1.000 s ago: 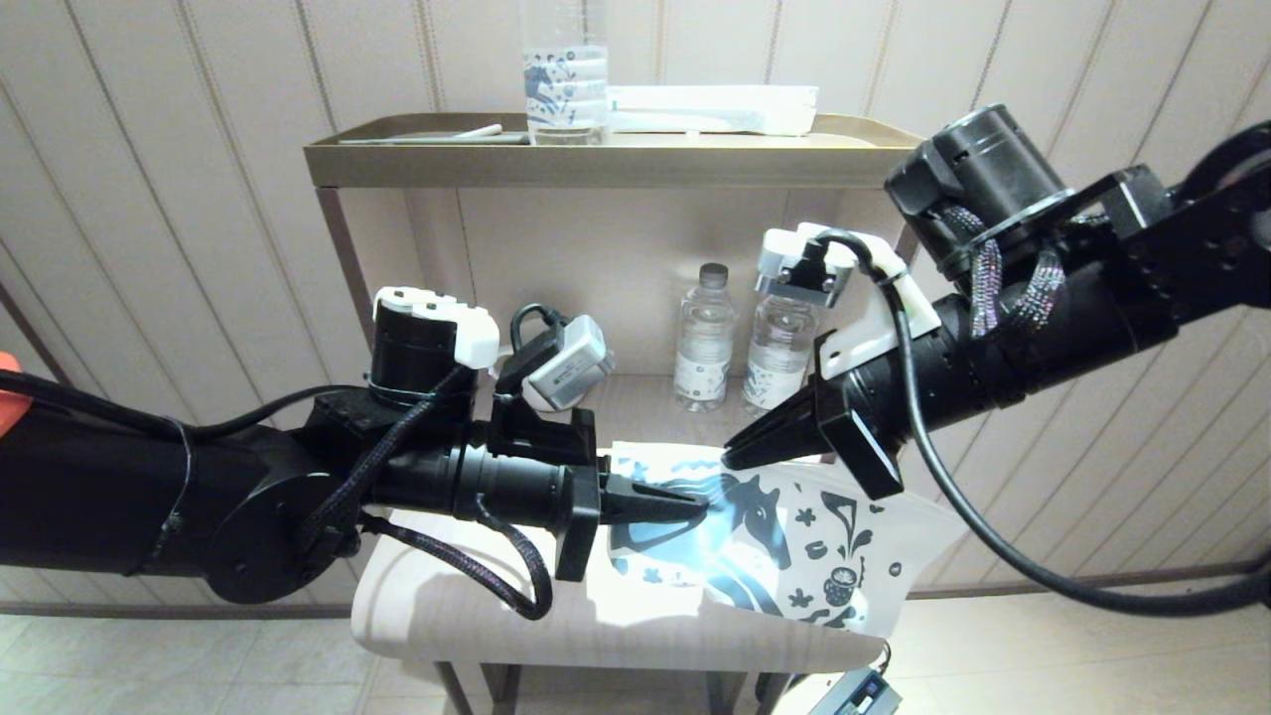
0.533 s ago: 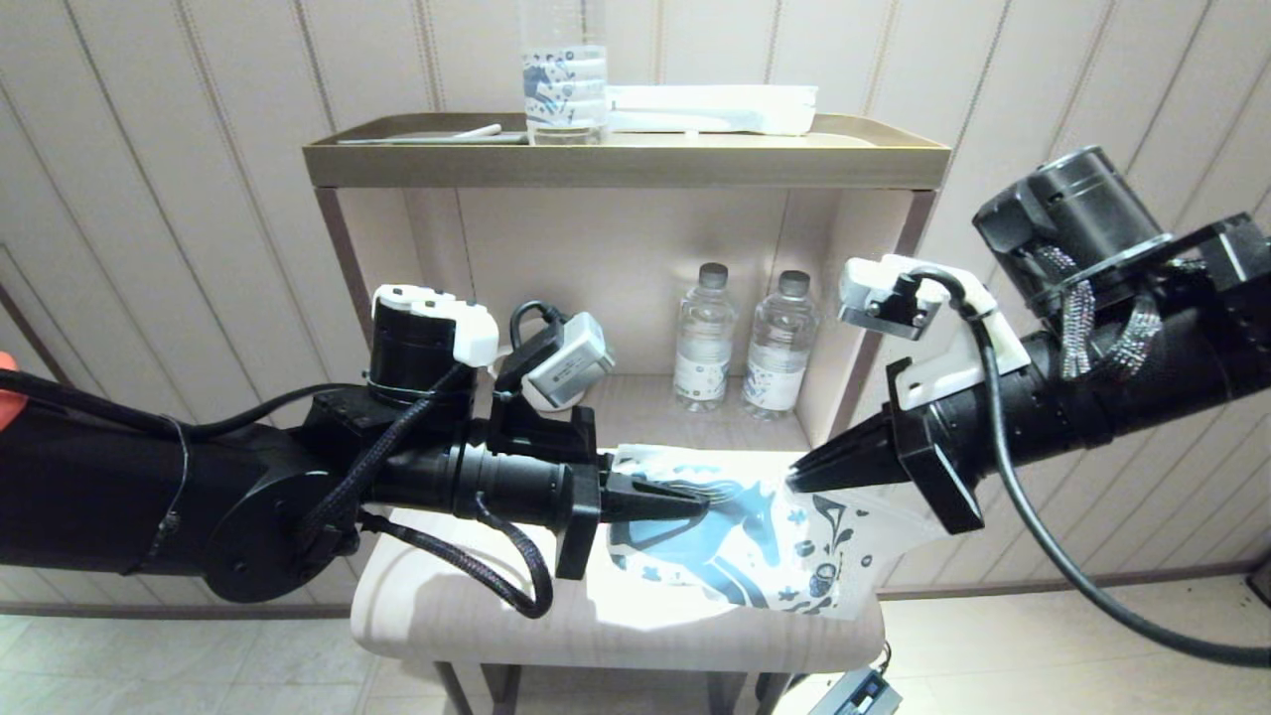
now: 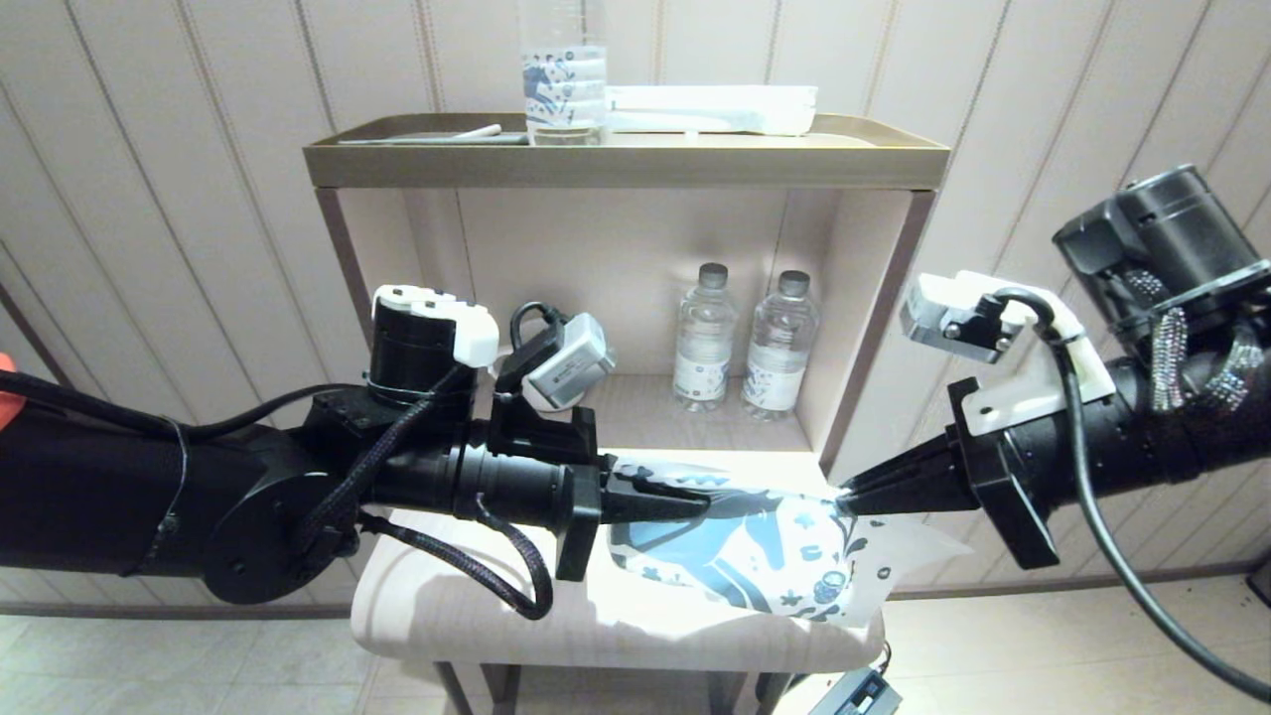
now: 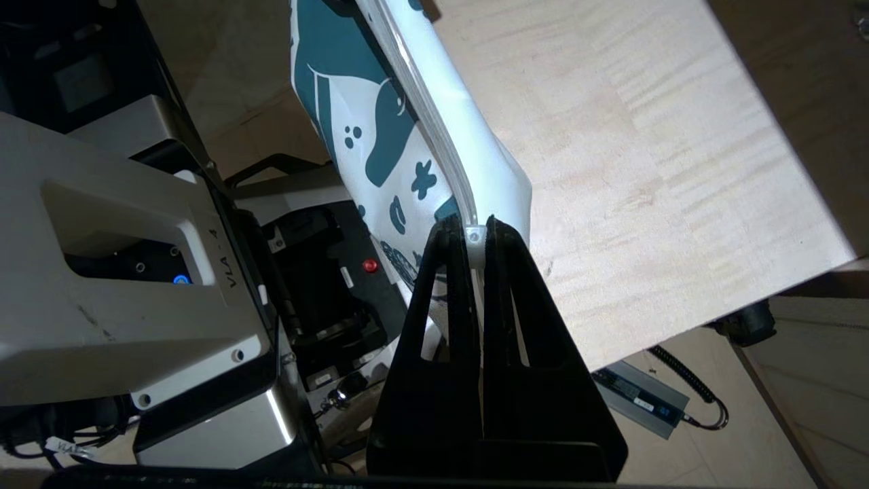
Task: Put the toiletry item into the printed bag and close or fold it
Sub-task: Close the strorage bag and place it on the desk
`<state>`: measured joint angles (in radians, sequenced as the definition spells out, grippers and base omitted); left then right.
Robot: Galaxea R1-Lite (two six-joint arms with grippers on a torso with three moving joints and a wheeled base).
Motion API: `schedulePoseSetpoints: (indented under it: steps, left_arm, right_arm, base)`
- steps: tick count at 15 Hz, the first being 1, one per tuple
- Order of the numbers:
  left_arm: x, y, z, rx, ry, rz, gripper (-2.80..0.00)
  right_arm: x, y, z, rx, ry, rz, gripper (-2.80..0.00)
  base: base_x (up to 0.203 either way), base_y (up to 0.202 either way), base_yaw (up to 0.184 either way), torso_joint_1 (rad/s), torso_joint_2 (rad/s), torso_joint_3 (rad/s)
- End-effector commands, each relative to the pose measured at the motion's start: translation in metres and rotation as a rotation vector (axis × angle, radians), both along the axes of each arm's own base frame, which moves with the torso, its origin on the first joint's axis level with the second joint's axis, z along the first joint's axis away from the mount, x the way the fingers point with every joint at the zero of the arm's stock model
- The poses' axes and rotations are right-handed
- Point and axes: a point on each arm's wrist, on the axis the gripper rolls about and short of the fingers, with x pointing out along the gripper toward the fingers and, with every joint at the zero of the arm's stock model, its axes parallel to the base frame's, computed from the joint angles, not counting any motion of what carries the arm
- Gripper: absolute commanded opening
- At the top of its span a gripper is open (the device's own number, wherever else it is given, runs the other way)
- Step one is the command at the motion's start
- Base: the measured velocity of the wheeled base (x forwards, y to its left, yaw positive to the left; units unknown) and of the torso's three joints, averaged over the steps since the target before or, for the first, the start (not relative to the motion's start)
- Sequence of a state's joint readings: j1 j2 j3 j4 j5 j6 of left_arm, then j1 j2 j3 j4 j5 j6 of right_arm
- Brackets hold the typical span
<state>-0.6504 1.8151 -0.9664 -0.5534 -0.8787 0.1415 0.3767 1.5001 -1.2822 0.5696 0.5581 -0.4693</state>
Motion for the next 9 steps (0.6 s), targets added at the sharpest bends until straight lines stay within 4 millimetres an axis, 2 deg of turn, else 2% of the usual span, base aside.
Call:
schedulePoseSetpoints:
  steps: [1, 9]
  left_arm:
    - [0.0, 0.0, 0.0, 0.0, -0.006, -0.006, -2.8]
    - [0.001, -0.001, -0.001, 0.002, -0.005, -0.007, -2.8]
  right_arm:
    - [-0.004, -0.003, 0.001, 0.004, -0.002, -0.001, -2.8]
    - [-0.007, -0.019, -0.003, 0.001, 0.001, -0.051, -2.8]
  base:
    - [0.0, 0.0, 0.0, 0.0, 0.0, 0.0]
    - [0.0, 0.0, 0.0, 0.0, 0.0, 0.0]
